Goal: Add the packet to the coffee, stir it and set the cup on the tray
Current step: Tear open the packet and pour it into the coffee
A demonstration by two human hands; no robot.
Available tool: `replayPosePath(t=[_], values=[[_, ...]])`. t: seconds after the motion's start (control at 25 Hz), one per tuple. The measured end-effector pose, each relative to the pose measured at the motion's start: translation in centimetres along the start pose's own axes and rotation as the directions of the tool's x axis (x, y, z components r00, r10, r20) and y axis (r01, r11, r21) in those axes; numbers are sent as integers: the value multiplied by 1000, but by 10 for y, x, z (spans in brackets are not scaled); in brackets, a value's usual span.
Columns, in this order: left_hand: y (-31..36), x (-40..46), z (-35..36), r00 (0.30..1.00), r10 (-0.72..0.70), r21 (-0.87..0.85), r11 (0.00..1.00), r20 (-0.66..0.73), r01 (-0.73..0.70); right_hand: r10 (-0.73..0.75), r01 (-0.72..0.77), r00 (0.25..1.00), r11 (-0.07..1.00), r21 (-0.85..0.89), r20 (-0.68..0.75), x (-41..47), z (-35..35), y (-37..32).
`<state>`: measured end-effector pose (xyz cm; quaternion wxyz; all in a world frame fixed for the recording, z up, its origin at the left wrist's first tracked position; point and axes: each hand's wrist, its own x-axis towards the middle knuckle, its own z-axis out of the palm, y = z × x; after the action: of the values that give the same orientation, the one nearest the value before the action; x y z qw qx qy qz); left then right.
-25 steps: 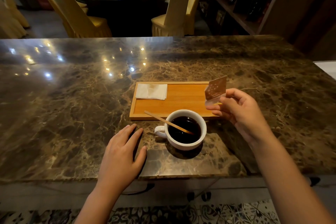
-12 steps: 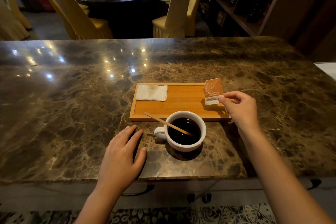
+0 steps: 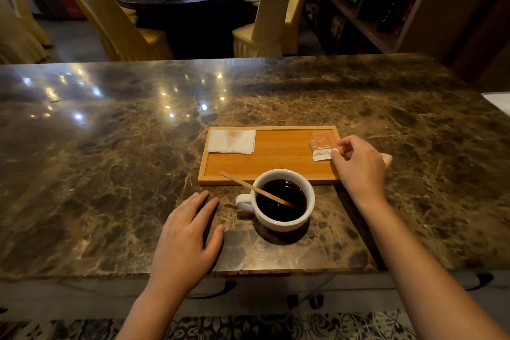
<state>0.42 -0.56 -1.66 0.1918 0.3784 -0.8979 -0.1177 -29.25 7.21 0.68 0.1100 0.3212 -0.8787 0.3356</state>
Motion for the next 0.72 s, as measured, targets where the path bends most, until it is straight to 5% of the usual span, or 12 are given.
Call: replayPosePath(t=[0.12, 0.24, 0.4, 0.72], values=[[0, 0, 0, 1000, 0, -3, 1000, -4, 0, -203, 209, 976, 975, -79, 72, -2, -4, 3], [0, 0, 1, 1000, 1, -4, 1000, -7, -1, -395, 430, 876, 900, -77, 277, -7, -9, 6], [0, 0, 1, 1000, 0, -9, 1000, -10, -1, -384, 460, 819, 884, -88, 425, -5, -9, 10], [0, 0, 0, 1000, -2, -14, 1000, -4, 2, -369, 459, 816, 882, -109, 445, 11, -3, 8]])
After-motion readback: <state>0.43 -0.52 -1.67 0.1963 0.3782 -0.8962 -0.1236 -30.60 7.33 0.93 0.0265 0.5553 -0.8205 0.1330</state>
